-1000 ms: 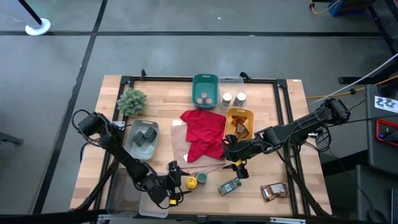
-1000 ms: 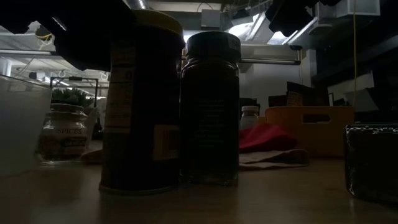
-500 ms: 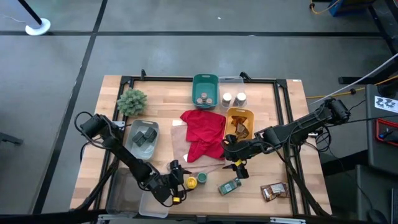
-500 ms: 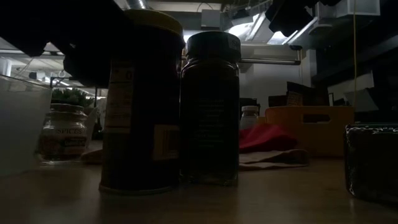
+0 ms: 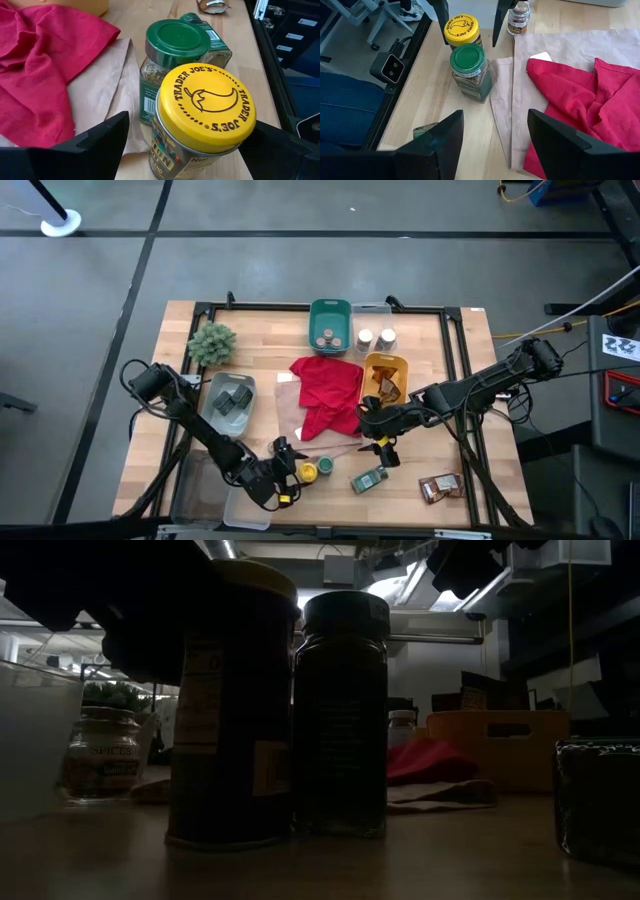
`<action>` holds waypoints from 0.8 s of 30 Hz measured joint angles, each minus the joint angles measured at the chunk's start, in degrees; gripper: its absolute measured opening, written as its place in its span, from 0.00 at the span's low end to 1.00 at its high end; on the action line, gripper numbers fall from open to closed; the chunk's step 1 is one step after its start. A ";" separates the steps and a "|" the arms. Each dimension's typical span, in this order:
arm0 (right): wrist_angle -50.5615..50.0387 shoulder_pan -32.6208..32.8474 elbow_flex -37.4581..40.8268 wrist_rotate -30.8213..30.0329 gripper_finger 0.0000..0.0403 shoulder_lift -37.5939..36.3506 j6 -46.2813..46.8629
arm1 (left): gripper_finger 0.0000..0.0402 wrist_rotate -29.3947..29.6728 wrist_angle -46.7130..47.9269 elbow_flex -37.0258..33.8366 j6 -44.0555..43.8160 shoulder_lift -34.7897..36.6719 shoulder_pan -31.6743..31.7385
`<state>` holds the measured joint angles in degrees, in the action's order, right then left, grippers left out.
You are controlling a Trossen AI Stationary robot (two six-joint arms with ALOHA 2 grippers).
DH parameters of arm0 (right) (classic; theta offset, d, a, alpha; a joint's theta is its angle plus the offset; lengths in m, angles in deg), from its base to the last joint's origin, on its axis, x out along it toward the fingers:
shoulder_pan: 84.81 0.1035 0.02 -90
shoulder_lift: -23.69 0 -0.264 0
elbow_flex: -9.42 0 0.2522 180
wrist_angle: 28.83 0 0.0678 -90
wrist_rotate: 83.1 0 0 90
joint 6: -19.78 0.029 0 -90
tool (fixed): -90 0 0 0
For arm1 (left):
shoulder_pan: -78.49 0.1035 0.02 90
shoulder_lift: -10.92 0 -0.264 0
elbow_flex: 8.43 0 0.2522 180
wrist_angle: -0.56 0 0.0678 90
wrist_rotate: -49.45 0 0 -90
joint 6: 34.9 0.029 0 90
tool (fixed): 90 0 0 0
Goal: Sort spices by type
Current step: Put the yellow seasoning bottle into the black bin
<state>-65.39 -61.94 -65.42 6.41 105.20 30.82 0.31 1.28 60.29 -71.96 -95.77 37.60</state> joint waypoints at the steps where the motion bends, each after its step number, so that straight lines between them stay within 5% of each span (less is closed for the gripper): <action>1: 0.00 0.00 0.00 0.00 0.55 0.00 0.00 | 0.82 0.01 0.02 0.00 0.00 0.00 -0.04; 10: 0.00 -0.02 0.00 0.00 0.55 0.00 -0.01 | 0.80 0.01 -0.04 0.00 1.22 0.00 -0.04; 24: 0.00 0.00 0.00 0.00 0.55 0.00 -0.01 | 0.45 0.13 -0.11 0.00 1.53 0.22 -0.75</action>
<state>-65.39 -61.94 -65.42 6.41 105.20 30.81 0.44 1.18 60.29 -70.43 -95.55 36.84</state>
